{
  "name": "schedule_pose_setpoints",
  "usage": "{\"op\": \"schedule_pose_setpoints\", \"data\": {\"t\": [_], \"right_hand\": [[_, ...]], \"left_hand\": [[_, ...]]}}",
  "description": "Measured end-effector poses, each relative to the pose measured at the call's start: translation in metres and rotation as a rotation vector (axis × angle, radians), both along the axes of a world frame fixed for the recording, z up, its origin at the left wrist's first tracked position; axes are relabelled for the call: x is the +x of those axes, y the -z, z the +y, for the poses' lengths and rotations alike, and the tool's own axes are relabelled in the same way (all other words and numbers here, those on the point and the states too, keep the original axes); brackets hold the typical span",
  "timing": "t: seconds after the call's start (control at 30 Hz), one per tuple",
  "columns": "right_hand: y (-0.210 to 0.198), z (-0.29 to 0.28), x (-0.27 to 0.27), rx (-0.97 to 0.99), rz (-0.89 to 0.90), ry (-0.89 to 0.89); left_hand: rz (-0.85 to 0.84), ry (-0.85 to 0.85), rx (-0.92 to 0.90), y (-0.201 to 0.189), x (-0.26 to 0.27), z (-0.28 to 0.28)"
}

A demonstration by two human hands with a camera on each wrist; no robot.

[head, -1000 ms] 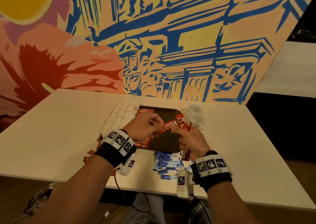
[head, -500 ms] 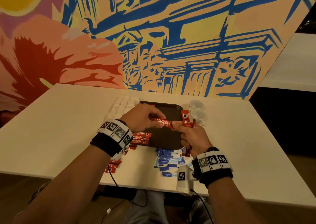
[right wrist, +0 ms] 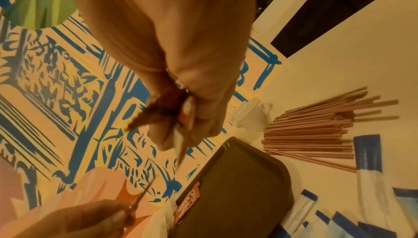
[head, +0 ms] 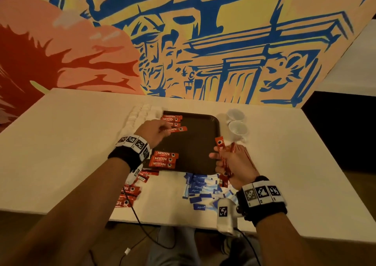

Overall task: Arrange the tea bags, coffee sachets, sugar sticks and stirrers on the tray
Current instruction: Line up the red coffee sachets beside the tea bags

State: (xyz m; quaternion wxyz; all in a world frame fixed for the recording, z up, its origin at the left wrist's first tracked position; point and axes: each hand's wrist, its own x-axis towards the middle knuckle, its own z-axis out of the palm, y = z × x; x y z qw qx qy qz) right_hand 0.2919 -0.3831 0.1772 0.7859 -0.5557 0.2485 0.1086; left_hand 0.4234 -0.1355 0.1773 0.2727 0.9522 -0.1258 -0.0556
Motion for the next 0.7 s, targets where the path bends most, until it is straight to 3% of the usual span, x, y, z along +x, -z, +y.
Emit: {"op": "schedule_pose_setpoints", "data": {"t": [0.3,0.7], "right_hand": [[0.024,0.001,0.011,-0.025,-0.107,0.069],[0.026,-0.011,0.004,-0.093,-0.141,0.008]], "left_hand": [[0.024,0.004,0.366,0.065,0.019,-0.008],[0.088,0.03,0.431,0.078,0.023,-0.01]]}}
